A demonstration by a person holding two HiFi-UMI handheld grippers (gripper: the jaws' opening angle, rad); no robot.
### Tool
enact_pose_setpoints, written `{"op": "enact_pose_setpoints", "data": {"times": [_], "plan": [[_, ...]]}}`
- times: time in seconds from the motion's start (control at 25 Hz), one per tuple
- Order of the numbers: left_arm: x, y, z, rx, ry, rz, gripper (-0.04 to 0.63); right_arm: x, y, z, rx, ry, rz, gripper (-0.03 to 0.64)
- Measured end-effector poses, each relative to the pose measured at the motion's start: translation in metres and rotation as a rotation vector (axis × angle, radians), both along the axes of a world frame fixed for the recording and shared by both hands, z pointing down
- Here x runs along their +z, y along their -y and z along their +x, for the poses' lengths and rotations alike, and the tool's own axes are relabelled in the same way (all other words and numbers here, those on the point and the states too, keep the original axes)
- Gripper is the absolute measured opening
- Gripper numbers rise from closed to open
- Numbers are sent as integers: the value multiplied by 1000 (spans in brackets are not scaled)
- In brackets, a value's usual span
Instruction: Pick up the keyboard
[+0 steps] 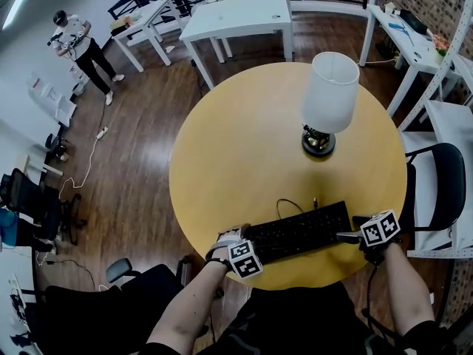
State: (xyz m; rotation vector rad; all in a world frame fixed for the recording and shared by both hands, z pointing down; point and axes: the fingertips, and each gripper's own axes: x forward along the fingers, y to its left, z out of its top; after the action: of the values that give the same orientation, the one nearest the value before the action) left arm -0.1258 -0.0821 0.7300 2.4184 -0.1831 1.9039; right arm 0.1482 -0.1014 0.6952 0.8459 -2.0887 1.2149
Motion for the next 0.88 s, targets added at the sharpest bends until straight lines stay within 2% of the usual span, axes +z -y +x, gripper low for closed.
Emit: {"op": "enact_pose_setpoints", "data": {"times": [0.12,0.2,0.32,0.44,0.56,0.64,0.72,0.8,0.88], "plan": [[-1,0,-1,-2,-15,6,595,-2,-1,-3,16,41,-11,446],[-2,2,-1,-7,-47,22,595,-4,-4,-8,0,78,-29,400],[-3,4,1,-10,-76,39,595,-3,-5,-10,3,84,-26,388],[-3,3,1,-9,-77,33,595,-3,0,-5,69,122,-27,348],[-3,2,1,-12,-78,30,595,-6,6,-7,130,178,-32,353],[-2,1,0,-13,-69,31,595,-5,6,-8,151,181,-29,354],[-2,1,0,-10,-64,31,595,-3,8,-4,183,185,-37,323],[-7,1,0,-29,-97,22,595,-2,9,-1,197,190,-46,282],[-19,5,-1,-135,-200,-15,594,-2,10,0,176,190,-49,279]]}}
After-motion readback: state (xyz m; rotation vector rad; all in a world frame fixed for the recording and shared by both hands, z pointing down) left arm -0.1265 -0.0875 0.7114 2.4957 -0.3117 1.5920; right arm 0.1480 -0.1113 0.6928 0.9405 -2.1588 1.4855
